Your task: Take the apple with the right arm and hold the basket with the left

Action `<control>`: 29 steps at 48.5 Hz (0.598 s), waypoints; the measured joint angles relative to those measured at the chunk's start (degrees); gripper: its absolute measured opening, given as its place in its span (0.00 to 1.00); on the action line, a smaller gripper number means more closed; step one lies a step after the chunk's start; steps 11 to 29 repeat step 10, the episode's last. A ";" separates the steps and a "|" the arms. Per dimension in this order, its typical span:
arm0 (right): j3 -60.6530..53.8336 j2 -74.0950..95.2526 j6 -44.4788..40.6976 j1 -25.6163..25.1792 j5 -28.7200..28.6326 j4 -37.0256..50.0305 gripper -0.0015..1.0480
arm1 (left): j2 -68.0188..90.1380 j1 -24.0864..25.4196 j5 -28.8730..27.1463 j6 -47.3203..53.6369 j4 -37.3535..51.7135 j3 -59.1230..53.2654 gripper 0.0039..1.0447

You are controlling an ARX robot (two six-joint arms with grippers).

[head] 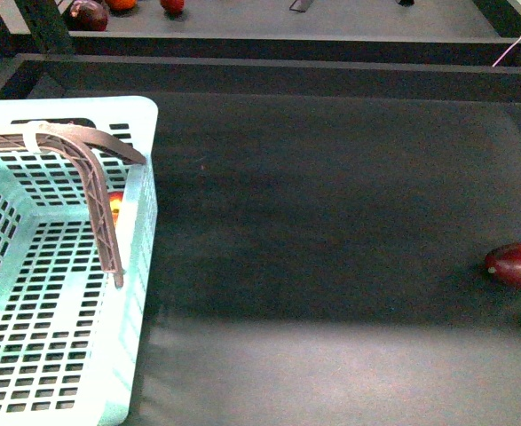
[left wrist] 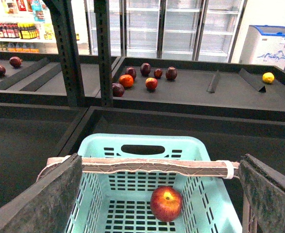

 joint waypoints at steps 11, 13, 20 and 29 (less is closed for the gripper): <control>0.00 0.00 0.00 0.00 0.00 0.00 0.91 | 0.00 0.00 0.00 0.00 0.00 0.00 0.94; 0.00 0.00 0.00 0.00 0.00 0.00 0.91 | 0.00 0.00 0.00 0.00 0.00 0.00 0.94; 0.00 0.00 0.00 0.00 0.00 0.00 0.91 | 0.00 0.00 0.00 0.00 0.00 0.00 0.94; 0.00 0.00 0.00 0.00 0.00 0.00 0.91 | 0.00 0.00 0.00 0.00 0.00 0.00 0.94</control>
